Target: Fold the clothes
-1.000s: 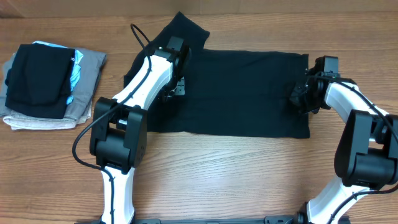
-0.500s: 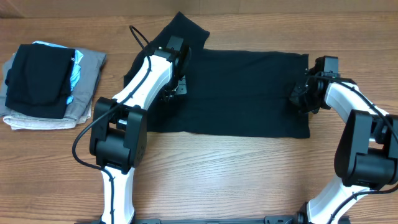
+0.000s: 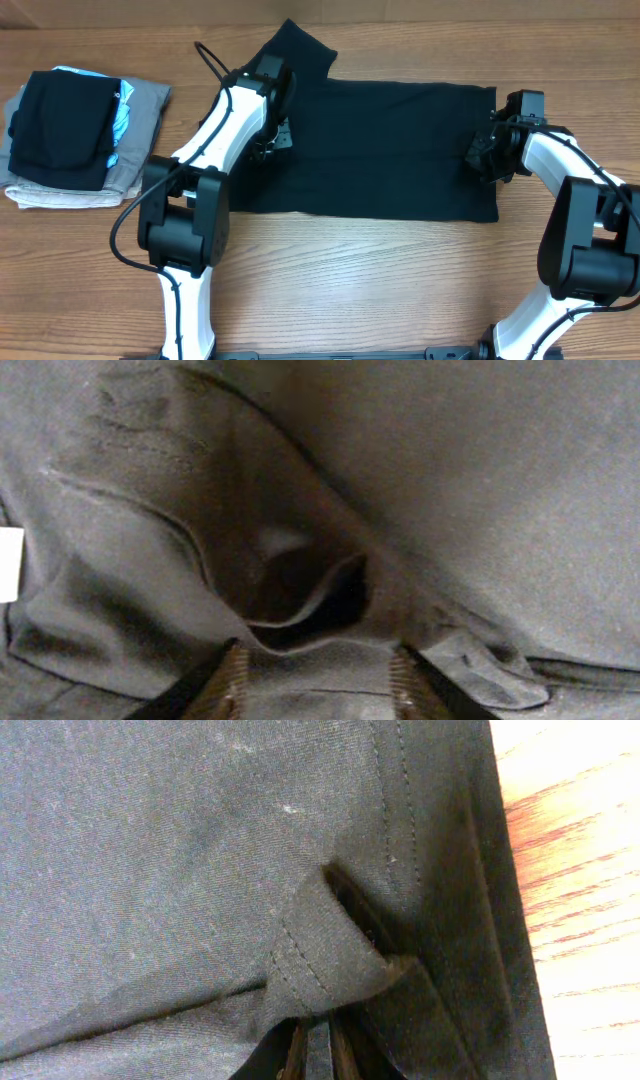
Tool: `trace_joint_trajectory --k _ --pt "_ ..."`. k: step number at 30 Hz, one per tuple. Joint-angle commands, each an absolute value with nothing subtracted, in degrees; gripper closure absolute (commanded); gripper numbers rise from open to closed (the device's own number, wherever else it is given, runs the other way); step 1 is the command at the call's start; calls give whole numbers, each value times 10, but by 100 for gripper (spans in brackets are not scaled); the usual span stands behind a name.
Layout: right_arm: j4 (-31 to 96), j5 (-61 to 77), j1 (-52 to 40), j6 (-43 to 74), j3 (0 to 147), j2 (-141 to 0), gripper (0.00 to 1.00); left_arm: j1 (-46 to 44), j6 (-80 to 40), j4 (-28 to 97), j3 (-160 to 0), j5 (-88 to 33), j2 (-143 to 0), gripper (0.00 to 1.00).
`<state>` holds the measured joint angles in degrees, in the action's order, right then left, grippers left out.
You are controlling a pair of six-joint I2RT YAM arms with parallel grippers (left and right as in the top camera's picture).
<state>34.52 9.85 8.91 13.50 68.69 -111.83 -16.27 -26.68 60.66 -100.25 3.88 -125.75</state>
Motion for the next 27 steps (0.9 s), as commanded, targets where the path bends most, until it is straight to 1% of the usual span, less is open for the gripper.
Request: trace_joint_trajectory --k 1,4,6,9,12,13,19,21,23,24,26,27 --pt "348 87 87 137 675 -1150 87 -149 -275 606 -1019 -15 -1262 48" --pt "348 87 87 137 675 -1150 87 -138 -297 606 -1019 -56 -1262 48" --pt "348 87 87 137 675 -1150 87 -130 -309 604 -1019 -72 -1262 52" --pt "348 87 87 137 675 -1150 87 -124 -316 599 -1019 -93 -1262 55" --pt "348 87 87 137 675 -1150 87 -122 -325 597 -1021 -101 -1262 46" --pt "348 87 87 137 675 -1150 87 -121 -332 597 -1021 -102 -1262 45" --pt "348 87 87 137 675 -1150 87 -121 -360 598 -1021 -104 -1262 44" --pt "348 87 87 137 675 -1150 87 -121 -365 598 -1021 -107 -1262 45" --pt "348 87 87 137 675 -1150 87 -121 -365 598 -1021 -111 -1262 56" --pt "348 87 87 137 675 -1150 87 -121 -365 598 -1021 -114 -1262 67" --pt "348 87 87 137 675 -1150 86 -121 -365 598 -1022 -116 -1262 92" --pt "348 87 87 137 675 -1150 87 -121 -364 597 -1022 -116 -1262 96"
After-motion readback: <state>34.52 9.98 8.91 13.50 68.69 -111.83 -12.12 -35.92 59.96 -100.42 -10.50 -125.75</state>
